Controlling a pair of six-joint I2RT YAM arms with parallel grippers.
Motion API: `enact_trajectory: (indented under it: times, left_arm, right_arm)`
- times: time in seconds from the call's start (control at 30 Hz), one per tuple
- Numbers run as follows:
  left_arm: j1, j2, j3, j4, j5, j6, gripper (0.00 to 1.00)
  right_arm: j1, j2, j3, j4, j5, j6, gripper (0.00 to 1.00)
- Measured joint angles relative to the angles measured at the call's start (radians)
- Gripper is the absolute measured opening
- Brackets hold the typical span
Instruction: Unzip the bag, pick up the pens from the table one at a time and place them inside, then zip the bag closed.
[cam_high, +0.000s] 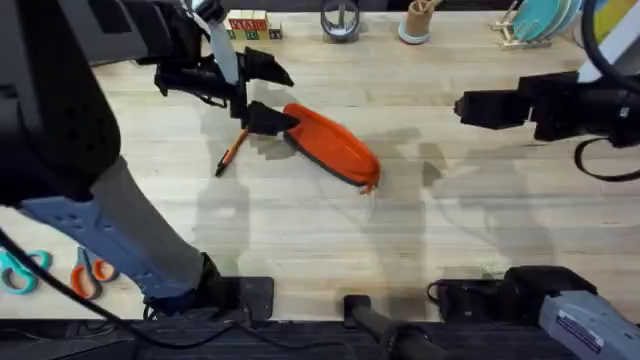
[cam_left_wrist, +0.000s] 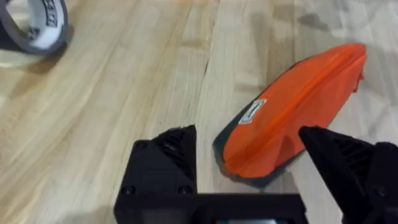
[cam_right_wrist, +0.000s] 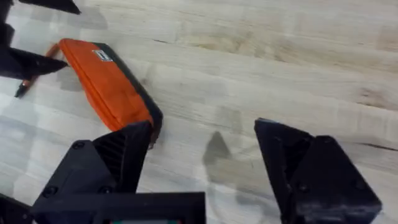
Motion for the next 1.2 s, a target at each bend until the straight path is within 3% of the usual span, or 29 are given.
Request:
enact_trajectory:
  times: [0.83,1.03,1.2]
  left_arm:
    - [0.000,0.033,0.000,-0.004,-0.008,0.022,0.993]
    - [-0.005,0.033,0.000,-0.021,-0.007,0.027,0.094]
    - [-0.008,0.033,0.000,-0.015,-0.010,0.029,0.045]
  right_arm:
    - [0.000,0.000,0.000,-0.005,0.000,0.000,0.997]
    - [0.000,0.000,0.000,-0.006,0.000,0.000,0.997]
    - [0.000,0.000,0.000,-0.006,0.000,0.000,0.997]
